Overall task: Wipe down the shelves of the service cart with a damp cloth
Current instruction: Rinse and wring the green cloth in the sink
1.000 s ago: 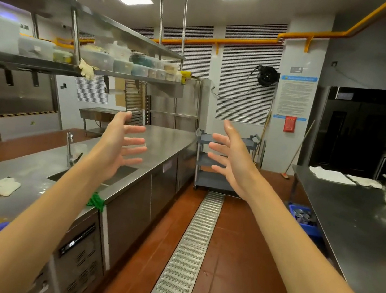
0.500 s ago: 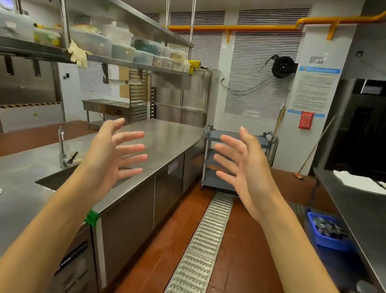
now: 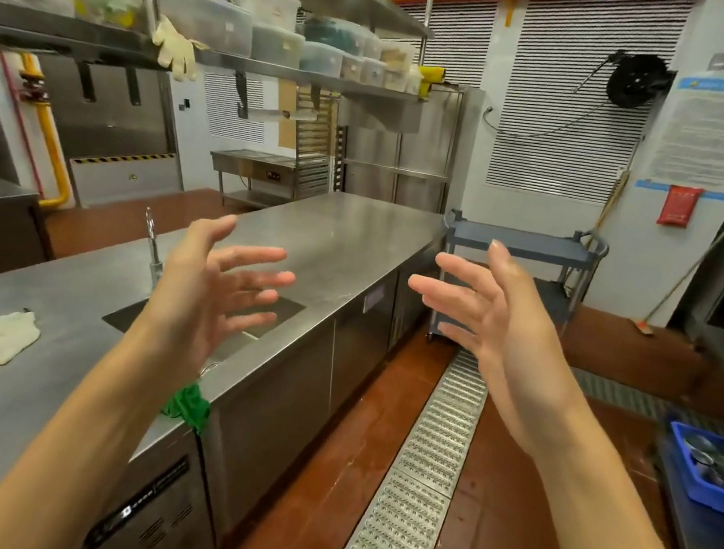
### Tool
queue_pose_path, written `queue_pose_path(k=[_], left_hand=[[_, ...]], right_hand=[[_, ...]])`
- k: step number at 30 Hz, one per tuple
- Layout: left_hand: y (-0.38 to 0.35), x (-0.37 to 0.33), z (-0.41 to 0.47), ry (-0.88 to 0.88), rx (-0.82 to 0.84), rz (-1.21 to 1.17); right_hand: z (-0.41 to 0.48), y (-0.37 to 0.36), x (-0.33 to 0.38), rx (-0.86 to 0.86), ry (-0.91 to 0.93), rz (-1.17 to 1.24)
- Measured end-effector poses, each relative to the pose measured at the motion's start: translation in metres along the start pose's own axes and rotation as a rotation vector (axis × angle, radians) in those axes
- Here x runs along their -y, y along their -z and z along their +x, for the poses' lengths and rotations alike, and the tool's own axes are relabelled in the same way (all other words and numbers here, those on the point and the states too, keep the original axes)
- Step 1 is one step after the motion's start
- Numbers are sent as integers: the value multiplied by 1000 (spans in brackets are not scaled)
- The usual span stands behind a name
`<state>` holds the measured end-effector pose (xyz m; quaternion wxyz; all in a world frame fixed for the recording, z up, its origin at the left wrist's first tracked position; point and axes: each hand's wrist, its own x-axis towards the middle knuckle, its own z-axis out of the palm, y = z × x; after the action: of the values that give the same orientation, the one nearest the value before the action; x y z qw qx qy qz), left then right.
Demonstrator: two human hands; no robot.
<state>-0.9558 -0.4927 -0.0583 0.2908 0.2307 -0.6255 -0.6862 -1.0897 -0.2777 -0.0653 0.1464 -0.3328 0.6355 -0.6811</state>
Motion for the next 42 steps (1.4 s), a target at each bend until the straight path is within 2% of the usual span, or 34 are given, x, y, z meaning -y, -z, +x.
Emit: queue_pose_path(k=[6, 12, 22, 31, 42], left_hand=[[-11, 18, 63, 22, -59, -7], [-18, 30, 116, 32, -197, 9], [10, 46, 168, 32, -398, -27], [66, 60, 222, -6, -494, -40], [195, 89, 308, 7, -580, -96]], right_hand=[[83, 7, -39, 93, -34, 88], [163, 16, -67, 194, -51, 143], [260, -14, -116, 394, -74, 121], [334, -87, -140, 502, -42, 191], [434, -224, -185, 585, -138, 209]])
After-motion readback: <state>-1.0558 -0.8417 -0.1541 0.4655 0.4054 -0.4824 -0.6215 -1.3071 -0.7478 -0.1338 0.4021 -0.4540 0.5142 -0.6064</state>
